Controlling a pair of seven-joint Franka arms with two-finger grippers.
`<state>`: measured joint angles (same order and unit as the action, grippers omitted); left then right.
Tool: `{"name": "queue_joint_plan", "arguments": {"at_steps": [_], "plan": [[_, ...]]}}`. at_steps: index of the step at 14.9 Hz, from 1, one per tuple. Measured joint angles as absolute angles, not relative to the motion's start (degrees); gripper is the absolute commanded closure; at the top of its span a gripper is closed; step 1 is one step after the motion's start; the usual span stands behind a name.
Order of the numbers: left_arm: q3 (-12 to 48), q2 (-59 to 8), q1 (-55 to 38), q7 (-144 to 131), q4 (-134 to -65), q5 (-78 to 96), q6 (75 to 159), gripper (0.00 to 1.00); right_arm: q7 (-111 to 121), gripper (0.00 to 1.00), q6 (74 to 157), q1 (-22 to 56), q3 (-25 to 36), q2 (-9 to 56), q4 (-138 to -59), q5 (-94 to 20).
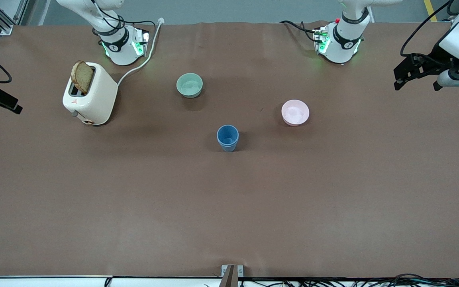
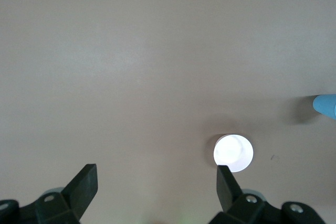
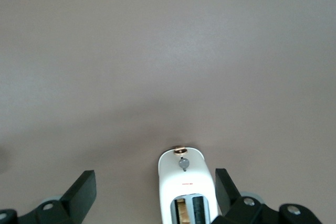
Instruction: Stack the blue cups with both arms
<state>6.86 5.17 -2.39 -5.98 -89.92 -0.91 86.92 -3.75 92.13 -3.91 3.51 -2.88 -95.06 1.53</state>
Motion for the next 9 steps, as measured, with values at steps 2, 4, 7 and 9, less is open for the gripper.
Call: {"name": "queue_joint_plan", "arguments": {"at_steps": [2, 4, 7, 9], "plan": [[6.8, 5.2, -2.3, -5.8, -89.9, -0.9, 86.9, 0.00, -2.2, 0.00, 92.1, -4.1, 3.5, -2.9, -95.0, 1.4], [6.7, 5.1, -2.0, -5.8, -89.5, -0.9, 87.0, 0.00, -1.6, 0.00, 92.1, -4.1, 3.4, -2.9, -94.0, 1.4], [6.6, 4.9, -1.4, -5.8, -88.7, -0.9, 87.0, 0.00, -1.3, 0.00, 86.5, -4.1, 3.3, -1.7, -87.7, 1.3], [6.5, 4.8, -1.3, -5.8, -88.6, -0.9, 86.9, 0.00, -1.1, 0.00, 82.9, -4.1, 3.2, 0.3, -82.9, 1.3]]}}
